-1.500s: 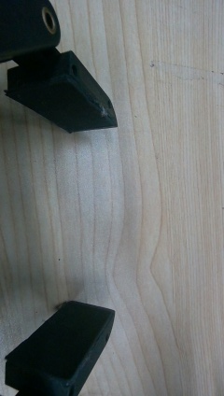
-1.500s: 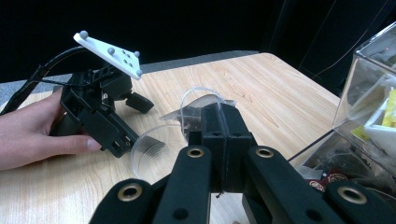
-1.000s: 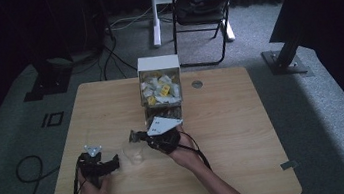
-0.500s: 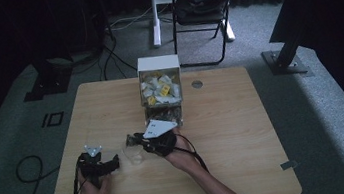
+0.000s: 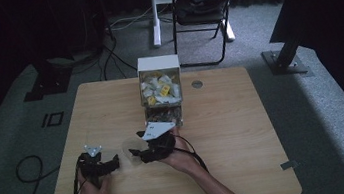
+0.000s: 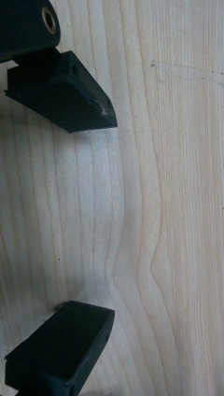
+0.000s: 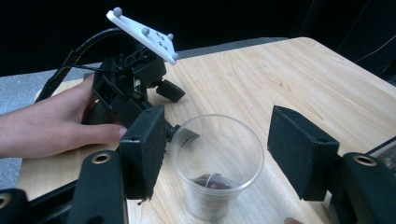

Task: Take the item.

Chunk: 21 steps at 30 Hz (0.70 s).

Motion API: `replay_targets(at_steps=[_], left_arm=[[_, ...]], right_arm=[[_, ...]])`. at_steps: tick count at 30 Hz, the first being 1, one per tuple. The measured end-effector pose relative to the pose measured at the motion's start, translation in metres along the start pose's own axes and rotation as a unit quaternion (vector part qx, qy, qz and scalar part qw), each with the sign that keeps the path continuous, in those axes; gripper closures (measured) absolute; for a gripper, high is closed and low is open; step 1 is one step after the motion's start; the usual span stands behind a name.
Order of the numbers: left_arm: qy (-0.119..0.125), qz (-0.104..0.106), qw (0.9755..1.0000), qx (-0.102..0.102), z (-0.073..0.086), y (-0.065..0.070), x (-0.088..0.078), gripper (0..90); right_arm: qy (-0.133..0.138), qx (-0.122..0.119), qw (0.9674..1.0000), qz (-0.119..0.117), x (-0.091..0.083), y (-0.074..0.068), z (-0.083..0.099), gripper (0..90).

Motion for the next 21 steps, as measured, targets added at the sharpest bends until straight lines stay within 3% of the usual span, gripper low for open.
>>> replay_targets(at_steps=[12,21], left_arm=[[-0.001,0.0,1.0,0.001,0.0,0.0,0.0,9.3],[-0.001,0.0,1.0,0.001,0.0,0.0,0.0,9.3]], right_arm=[[0.003,0.0,1.0,-0.002,-0.005,-0.001,0.001,36.0],[0.014,0.002,0.9999,0.002,-0.019,0.002,0.001,36.4]])
Point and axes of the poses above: each handheld gripper's, and its own axes: x roughly forward along the jaws, z roughly out of its underside, y roughly to its right, the point moved 4 cm from there along x, roughly forward along the jaws, and after that the axes turned 6 degrees about x, right-handed, at the moved point
